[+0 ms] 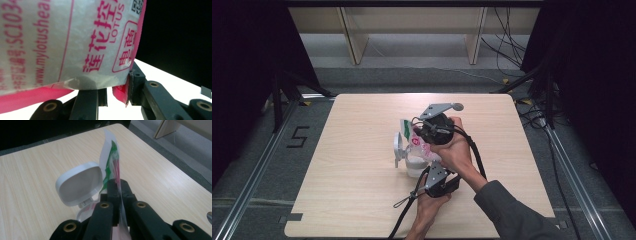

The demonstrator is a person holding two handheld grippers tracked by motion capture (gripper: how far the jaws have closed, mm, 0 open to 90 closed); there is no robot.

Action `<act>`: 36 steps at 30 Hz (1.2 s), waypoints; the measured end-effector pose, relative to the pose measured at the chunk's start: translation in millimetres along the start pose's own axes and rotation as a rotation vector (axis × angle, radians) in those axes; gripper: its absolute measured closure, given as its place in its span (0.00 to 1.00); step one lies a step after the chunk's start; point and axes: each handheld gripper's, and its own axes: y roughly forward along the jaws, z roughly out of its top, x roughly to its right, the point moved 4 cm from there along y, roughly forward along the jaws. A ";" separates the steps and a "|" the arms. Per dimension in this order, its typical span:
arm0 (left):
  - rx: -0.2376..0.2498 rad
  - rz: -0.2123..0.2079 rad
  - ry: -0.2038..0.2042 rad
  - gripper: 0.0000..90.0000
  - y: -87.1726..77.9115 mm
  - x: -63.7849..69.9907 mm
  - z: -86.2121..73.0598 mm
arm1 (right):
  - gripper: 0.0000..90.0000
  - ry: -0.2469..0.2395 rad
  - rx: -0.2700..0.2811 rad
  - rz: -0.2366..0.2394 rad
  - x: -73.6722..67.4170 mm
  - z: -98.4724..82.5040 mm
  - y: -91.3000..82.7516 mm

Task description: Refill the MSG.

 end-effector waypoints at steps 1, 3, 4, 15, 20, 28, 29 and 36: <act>0.003 -0.008 0.003 0.82 0.4 -0.3 -0.2 | 1.00 0.005 0.006 -0.009 0.7 0.5 -0.4; -0.006 0.001 -0.002 0.82 0.3 -0.1 -0.6 | 1.00 -0.002 0.005 -0.006 1.8 -0.2 -0.4; -0.001 0.001 -0.003 0.82 0.7 0.1 -0.6 | 1.00 0.007 0.003 -0.003 0.3 -0.2 0.0; -0.002 0.000 -0.001 0.82 0.8 0.1 -0.4 | 1.00 0.006 0.002 -0.008 1.0 -0.2 -0.4; 0.006 -0.005 0.000 0.82 1.2 0.0 -0.5 | 1.00 0.003 0.008 -0.006 1.4 0.0 -0.2; -0.004 0.002 0.004 0.82 -0.2 0.6 -0.1 | 1.00 0.001 0.003 -0.009 1.0 0.7 -1.2; 0.004 -0.011 0.002 0.82 0.9 0.2 -0.1 | 1.00 0.013 0.009 -0.004 0.9 0.4 -0.6; -0.006 0.006 0.013 0.82 -0.4 0.5 0.6 | 1.00 0.012 0.027 -0.009 2.2 0.6 -2.5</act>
